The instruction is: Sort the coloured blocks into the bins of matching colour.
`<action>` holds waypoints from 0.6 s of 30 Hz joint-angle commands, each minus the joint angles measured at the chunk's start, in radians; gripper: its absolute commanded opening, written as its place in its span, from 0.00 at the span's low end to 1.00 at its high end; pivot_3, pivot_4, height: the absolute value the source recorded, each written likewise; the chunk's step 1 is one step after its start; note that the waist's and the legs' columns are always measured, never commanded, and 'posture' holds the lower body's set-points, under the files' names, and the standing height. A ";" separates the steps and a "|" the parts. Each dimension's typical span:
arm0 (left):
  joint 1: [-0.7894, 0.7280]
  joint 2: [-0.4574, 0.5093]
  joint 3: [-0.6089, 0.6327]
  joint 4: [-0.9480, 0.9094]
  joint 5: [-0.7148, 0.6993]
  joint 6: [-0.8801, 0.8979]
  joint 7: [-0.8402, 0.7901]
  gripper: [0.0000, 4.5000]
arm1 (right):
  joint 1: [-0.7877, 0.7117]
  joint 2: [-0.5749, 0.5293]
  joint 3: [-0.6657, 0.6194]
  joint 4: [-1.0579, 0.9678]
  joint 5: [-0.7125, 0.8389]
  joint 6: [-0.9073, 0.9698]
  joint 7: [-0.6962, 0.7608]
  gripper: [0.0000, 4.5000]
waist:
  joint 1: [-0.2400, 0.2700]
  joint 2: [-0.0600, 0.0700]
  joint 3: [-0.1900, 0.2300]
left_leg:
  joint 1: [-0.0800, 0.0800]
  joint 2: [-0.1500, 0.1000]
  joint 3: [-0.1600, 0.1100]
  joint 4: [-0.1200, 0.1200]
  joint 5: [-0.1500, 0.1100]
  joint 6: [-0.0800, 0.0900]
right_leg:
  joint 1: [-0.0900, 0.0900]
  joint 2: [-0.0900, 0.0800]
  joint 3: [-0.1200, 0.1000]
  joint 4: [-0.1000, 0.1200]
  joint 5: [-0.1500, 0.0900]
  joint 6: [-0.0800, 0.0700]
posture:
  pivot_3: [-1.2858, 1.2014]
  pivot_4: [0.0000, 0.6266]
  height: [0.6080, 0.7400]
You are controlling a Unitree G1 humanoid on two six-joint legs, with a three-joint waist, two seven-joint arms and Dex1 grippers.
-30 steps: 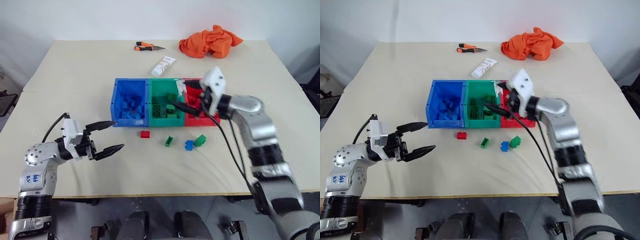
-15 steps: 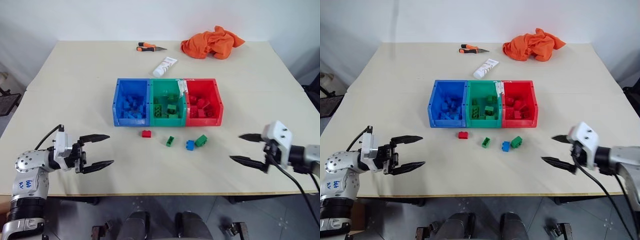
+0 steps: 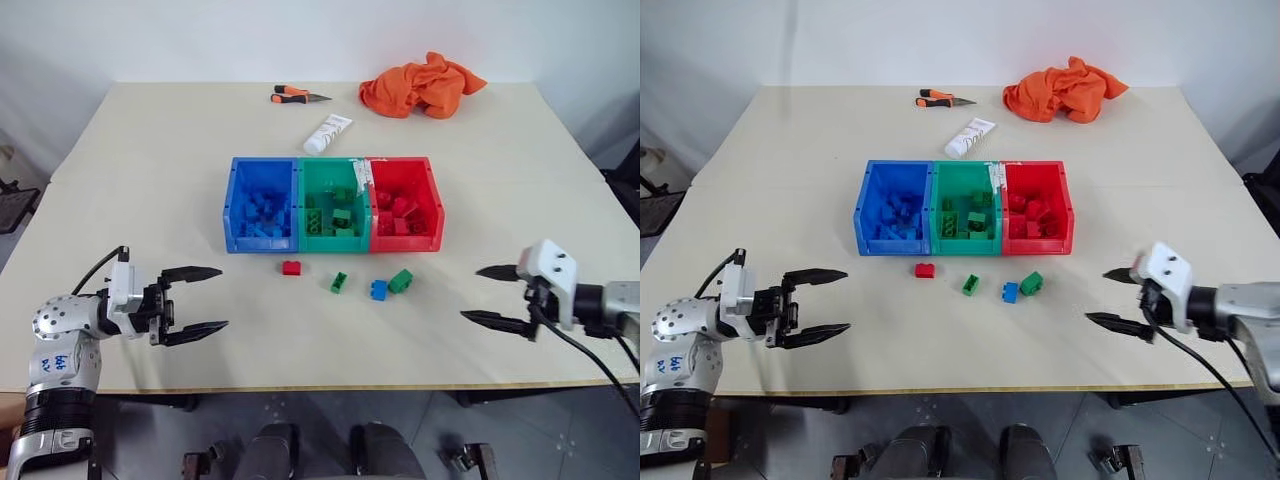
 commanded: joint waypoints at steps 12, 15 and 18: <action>0.043 -0.036 0.007 -0.127 -0.020 0.020 0.092 1.00 | -0.357 0.231 0.263 0.384 -0.153 -0.210 0.054 1.00 | -0.001 0.000 0.000 | -0.001 -0.001 -0.001 0.000 0.000 0.000 | -0.002 0.000 -0.001 0.001 0.000 0.000 | 0.52 0.24 1.00; 0.049 -0.042 0.005 -0.137 -0.019 0.018 0.106 1.00 | -0.363 0.254 0.269 0.394 -0.155 -0.214 0.061 0.86 | -0.001 0.000 0.000 | -0.001 -0.001 -0.001 0.000 0.000 0.000 | -0.002 0.000 -0.001 0.001 0.000 0.000 | 0.52 0.24 1.00; 0.053 -0.045 0.008 -0.142 -0.019 0.016 0.121 1.00 | -0.347 0.253 0.256 0.367 -0.149 -0.223 0.058 0.63 | 0.001 0.000 0.000 | -0.001 -0.001 -0.001 0.000 0.000 0.000 | -0.002 0.000 -0.001 0.001 0.000 0.000 | 0.52 0.24 1.00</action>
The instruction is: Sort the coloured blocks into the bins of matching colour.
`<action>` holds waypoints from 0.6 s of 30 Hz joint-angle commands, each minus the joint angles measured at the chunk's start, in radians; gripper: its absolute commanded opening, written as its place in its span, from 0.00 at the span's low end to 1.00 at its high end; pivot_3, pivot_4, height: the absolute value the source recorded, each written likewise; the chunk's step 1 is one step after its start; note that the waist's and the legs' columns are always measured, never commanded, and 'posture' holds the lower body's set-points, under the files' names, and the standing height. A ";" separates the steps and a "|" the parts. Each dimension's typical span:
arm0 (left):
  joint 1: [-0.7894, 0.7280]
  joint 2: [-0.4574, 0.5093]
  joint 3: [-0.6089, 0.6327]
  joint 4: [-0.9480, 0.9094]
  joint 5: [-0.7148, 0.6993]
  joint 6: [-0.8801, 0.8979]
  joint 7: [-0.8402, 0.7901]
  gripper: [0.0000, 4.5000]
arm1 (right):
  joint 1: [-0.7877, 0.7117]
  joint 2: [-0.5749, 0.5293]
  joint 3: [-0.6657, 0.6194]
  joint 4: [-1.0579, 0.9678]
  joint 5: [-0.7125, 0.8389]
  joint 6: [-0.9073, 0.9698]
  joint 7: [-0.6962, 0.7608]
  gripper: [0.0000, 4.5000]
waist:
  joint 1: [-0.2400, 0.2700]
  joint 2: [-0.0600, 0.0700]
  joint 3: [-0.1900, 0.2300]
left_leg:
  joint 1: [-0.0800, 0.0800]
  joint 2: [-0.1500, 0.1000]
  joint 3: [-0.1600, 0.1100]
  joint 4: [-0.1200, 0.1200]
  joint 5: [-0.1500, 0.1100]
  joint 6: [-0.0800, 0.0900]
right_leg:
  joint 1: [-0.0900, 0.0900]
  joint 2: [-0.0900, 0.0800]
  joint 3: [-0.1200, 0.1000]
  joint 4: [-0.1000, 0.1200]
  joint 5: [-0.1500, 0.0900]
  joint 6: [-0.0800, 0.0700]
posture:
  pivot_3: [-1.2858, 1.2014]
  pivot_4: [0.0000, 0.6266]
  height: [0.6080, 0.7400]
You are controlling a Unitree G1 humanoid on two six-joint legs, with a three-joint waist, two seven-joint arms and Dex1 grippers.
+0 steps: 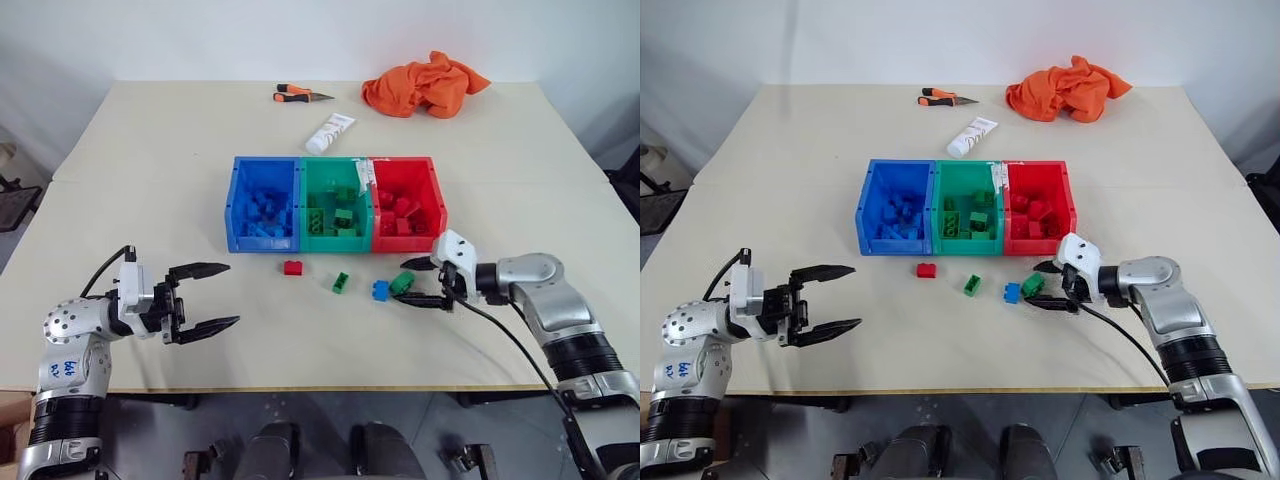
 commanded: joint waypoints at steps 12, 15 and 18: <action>0.008 -0.010 0.003 -0.014 -0.016 -0.018 0.022 1.00 | -0.034 -0.015 -0.142 -0.316 0.110 0.158 -0.107 0.36 | -0.003 0.000 0.000 | 0.000 0.000 0.000 0.000 0.000 0.000 | -0.001 0.000 0.001 0.000 0.000 0.000 | 0.52 0.24 1.00; -0.010 -0.018 -0.006 0.002 -0.013 -0.020 0.017 1.00 | -0.121 0.038 -0.126 -0.291 0.114 0.169 -0.138 0.36 | -0.004 0.000 0.000 | 0.000 0.000 0.001 0.000 0.000 -0.001 | -0.002 0.000 0.001 0.001 0.000 0.000 | 0.52 0.24 1.00; -0.044 -0.027 -0.019 0.038 -0.004 -0.030 0.005 1.00 | -0.264 0.139 -0.092 -0.148 0.074 0.112 -0.186 0.36 | -0.006 0.000 0.000 | 0.000 0.000 0.001 0.000 0.000 -0.001 | -0.002 0.000 0.001 0.002 0.000 0.000 | 0.52 0.24 1.00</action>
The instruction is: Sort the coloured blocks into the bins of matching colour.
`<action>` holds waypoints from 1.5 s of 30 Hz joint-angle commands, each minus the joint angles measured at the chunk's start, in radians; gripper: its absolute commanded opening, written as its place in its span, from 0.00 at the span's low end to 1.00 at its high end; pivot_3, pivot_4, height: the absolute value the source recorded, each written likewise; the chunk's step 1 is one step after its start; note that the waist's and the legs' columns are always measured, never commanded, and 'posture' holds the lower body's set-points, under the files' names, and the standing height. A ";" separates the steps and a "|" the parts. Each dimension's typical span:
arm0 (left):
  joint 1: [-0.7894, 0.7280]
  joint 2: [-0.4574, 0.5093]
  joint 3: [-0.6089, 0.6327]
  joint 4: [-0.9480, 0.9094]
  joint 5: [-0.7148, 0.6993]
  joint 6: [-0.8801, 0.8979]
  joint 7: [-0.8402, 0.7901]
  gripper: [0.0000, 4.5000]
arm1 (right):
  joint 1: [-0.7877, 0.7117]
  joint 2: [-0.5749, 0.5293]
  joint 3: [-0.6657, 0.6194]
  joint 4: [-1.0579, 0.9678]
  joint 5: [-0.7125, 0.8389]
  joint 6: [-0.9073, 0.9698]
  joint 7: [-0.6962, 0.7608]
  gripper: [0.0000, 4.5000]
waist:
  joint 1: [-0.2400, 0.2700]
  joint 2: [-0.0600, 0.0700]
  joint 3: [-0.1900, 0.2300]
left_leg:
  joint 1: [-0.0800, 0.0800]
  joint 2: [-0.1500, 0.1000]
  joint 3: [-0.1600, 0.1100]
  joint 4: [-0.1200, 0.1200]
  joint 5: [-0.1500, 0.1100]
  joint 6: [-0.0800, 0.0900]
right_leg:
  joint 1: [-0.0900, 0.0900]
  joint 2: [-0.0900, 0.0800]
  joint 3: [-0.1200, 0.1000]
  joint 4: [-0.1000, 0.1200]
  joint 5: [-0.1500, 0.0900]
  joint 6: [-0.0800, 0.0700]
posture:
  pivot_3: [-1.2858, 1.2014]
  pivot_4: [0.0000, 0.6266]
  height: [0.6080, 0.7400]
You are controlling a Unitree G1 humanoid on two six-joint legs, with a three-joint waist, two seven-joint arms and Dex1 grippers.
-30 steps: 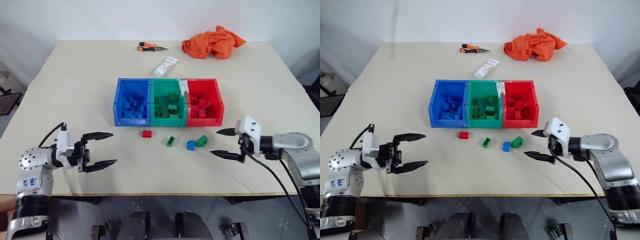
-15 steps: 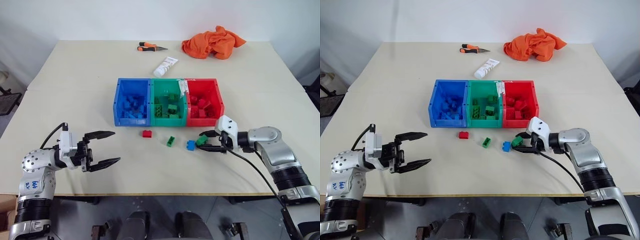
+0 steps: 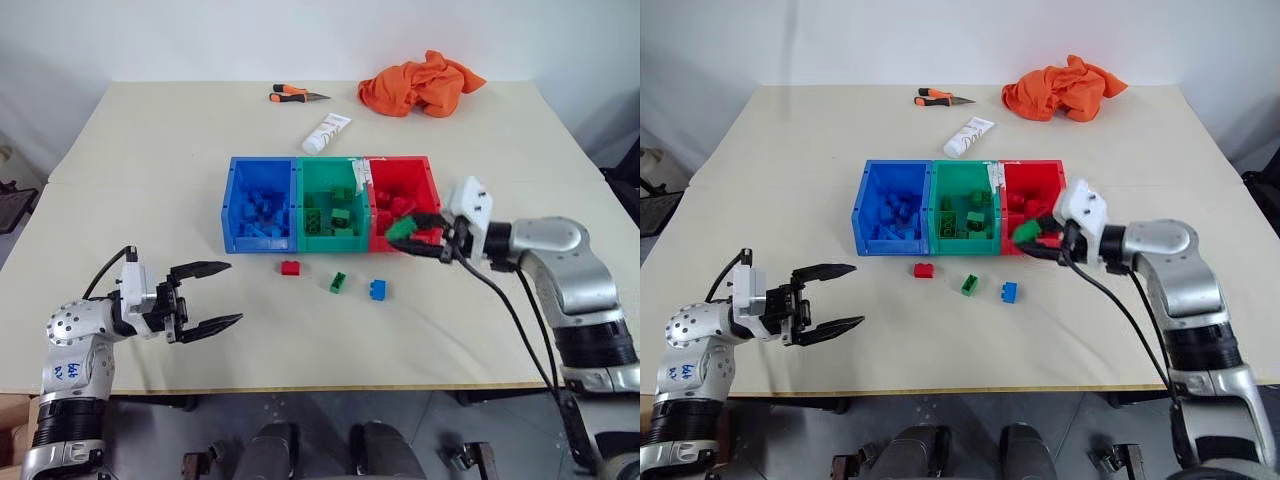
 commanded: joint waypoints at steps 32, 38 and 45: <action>-0.089 -0.028 -0.038 0.104 0.009 -0.079 -0.018 1.00 | 0.220 -0.127 -0.109 -0.152 0.158 -0.030 0.195 0.99 | 0.000 0.000 0.000 | -0.001 -0.002 -0.003 0.000 0.001 -0.001 | -0.001 -0.001 -0.002 0.003 0.000 0.000 | 0.52 0.24 1.00; -0.085 -0.022 -0.034 0.119 0.006 -0.080 -0.034 1.00 | 0.525 -0.292 -0.320 -0.224 0.196 0.030 0.181 0.99 | 0.007 0.000 0.000 | -0.001 -0.001 -0.001 0.000 0.000 0.000 | 0.002 -0.001 -0.001 -0.002 0.000 0.000 | 0.52 0.24 1.00; -0.110 -0.023 -0.036 0.154 0.012 -0.084 -0.045 1.00 | 0.673 -0.356 -0.440 -0.164 0.174 -0.028 0.184 0.99 | 0.007 0.000 0.000 | 0.001 -0.001 -0.001 0.000 0.000 0.000 | 0.006 0.000 -0.001 -0.003 0.000 0.000 | 0.52 0.24 1.00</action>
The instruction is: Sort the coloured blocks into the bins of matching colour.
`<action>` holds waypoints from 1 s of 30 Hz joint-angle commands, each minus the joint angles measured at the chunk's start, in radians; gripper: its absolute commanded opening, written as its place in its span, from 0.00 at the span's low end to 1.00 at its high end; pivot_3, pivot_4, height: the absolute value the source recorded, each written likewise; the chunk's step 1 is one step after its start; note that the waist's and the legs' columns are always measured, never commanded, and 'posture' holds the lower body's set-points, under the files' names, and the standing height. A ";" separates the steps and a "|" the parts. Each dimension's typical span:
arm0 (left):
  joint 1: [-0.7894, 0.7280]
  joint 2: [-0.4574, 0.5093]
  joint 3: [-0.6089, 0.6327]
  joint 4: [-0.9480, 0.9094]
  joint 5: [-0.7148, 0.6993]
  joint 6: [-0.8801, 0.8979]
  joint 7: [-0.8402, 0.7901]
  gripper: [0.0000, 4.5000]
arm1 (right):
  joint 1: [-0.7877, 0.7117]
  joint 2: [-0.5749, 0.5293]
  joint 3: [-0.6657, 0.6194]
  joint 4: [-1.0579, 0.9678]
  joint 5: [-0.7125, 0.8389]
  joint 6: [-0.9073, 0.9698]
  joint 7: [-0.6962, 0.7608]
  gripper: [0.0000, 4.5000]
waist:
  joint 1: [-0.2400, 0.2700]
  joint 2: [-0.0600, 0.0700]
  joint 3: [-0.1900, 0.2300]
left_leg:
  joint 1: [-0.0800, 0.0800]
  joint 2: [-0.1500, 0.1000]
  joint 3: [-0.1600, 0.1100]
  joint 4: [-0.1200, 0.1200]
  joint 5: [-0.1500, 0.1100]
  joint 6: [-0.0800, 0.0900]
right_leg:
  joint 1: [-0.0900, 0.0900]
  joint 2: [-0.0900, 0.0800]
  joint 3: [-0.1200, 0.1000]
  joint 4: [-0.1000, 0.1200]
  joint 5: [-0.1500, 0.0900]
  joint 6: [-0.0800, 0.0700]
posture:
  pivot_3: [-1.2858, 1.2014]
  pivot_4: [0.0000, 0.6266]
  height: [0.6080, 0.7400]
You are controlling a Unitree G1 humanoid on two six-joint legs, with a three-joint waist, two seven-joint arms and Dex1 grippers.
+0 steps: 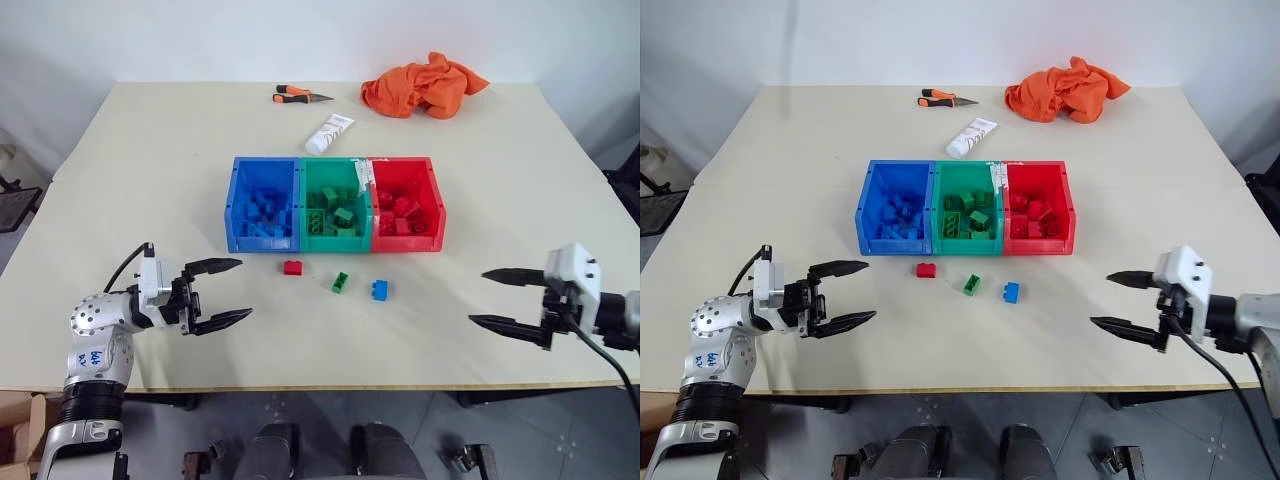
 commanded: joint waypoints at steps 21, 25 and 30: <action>0.044 0.020 0.009 -0.112 -0.025 0.038 -0.008 1.00 | -0.418 0.264 0.478 0.168 -0.183 -0.094 -0.088 0.99 | 0.000 0.000 0.000 | -0.001 0.000 -0.002 0.001 0.000 0.000 | -0.001 0.000 0.000 0.000 0.000 0.000 | 0.52 0.24 1.00; 0.080 0.026 0.023 -0.141 -0.028 0.039 0.009 1.00 | -0.449 0.318 0.516 0.267 -0.228 -0.147 -0.099 0.99 | -0.003 0.000 0.000 | -0.001 0.000 -0.002 0.000 0.000 0.000 | -0.002 0.000 0.000 0.001 0.000 0.000 | 0.52 0.24 1.00; 0.105 0.026 0.036 -0.166 -0.029 0.037 0.040 1.00 | -0.473 0.368 0.515 0.318 -0.244 -0.155 -0.124 0.78 | -0.006 0.000 0.000 | -0.001 0.000 -0.001 0.000 0.000 0.000 | -0.003 0.000 0.000 0.002 0.000 0.000 | 0.52 0.24 1.00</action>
